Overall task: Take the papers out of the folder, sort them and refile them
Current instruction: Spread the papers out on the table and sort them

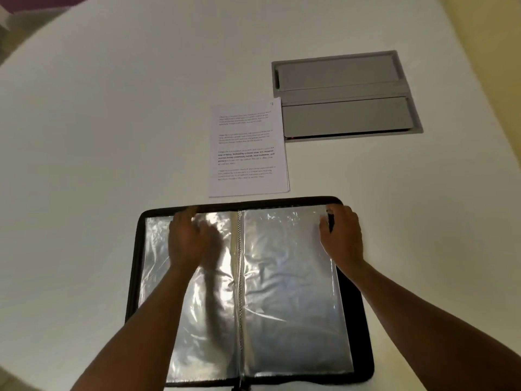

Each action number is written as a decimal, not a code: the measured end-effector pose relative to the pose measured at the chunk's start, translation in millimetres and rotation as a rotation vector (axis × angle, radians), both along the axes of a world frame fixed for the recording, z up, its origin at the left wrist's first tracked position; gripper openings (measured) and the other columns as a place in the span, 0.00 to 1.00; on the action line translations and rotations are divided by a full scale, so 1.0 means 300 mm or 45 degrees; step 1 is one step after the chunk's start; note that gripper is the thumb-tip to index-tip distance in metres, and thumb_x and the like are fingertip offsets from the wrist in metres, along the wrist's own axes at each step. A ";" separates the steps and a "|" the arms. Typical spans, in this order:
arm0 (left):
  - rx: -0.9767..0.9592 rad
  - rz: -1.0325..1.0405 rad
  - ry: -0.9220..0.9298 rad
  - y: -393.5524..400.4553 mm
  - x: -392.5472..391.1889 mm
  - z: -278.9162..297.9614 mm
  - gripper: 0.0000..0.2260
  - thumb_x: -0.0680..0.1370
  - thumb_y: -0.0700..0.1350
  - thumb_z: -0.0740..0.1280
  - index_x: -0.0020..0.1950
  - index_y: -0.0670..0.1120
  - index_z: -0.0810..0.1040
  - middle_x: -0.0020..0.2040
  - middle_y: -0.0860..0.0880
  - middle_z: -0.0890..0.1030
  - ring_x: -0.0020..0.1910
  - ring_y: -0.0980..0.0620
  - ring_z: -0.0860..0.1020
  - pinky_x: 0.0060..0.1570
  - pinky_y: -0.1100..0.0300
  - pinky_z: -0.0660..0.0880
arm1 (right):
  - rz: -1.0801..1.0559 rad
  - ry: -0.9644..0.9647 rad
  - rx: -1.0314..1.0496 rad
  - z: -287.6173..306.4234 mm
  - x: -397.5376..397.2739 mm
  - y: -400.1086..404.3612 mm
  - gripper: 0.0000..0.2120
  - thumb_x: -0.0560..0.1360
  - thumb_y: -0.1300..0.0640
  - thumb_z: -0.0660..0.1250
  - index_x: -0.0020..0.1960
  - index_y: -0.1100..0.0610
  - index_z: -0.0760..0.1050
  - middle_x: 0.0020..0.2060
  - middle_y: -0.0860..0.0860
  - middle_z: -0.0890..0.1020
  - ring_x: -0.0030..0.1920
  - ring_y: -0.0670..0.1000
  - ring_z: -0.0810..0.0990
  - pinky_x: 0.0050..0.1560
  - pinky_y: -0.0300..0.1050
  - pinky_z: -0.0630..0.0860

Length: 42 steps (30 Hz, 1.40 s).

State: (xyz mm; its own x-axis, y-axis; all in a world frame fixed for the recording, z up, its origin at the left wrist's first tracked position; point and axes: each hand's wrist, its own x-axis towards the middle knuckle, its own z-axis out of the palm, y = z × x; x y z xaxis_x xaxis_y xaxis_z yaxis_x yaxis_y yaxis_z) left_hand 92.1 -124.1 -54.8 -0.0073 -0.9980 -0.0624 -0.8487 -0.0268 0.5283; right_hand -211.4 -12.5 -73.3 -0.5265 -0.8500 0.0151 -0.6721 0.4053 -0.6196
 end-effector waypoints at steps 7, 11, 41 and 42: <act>0.114 0.172 -0.506 0.250 0.269 -0.020 0.22 0.74 0.44 0.65 0.65 0.36 0.72 0.60 0.34 0.75 0.55 0.31 0.74 0.53 0.41 0.72 | -0.099 0.023 0.215 -0.015 0.026 0.258 0.19 0.75 0.58 0.69 0.64 0.61 0.73 0.55 0.59 0.76 0.56 0.59 0.75 0.54 0.54 0.76; 0.371 0.408 -0.457 0.297 0.341 -0.027 0.23 0.75 0.46 0.66 0.66 0.35 0.68 0.61 0.34 0.73 0.60 0.31 0.72 0.59 0.40 0.70 | -0.214 -0.010 0.256 -0.014 0.032 0.317 0.19 0.75 0.58 0.69 0.63 0.63 0.72 0.56 0.61 0.76 0.57 0.63 0.74 0.52 0.56 0.75; 0.452 0.099 0.042 0.410 -0.059 -0.034 0.18 0.77 0.44 0.65 0.65 0.39 0.70 0.47 0.37 0.81 0.37 0.45 0.80 0.32 0.58 0.72 | -0.726 0.001 0.549 0.110 -0.487 0.576 0.23 0.78 0.48 0.64 0.62 0.65 0.73 0.56 0.66 0.73 0.58 0.67 0.72 0.55 0.58 0.73; 0.462 0.075 0.039 0.420 -0.110 -0.033 0.18 0.77 0.44 0.65 0.65 0.39 0.69 0.47 0.37 0.81 0.36 0.46 0.80 0.31 0.59 0.71 | -0.733 -0.003 0.555 0.120 -0.521 0.598 0.24 0.77 0.46 0.65 0.63 0.64 0.72 0.56 0.66 0.73 0.58 0.67 0.72 0.55 0.58 0.73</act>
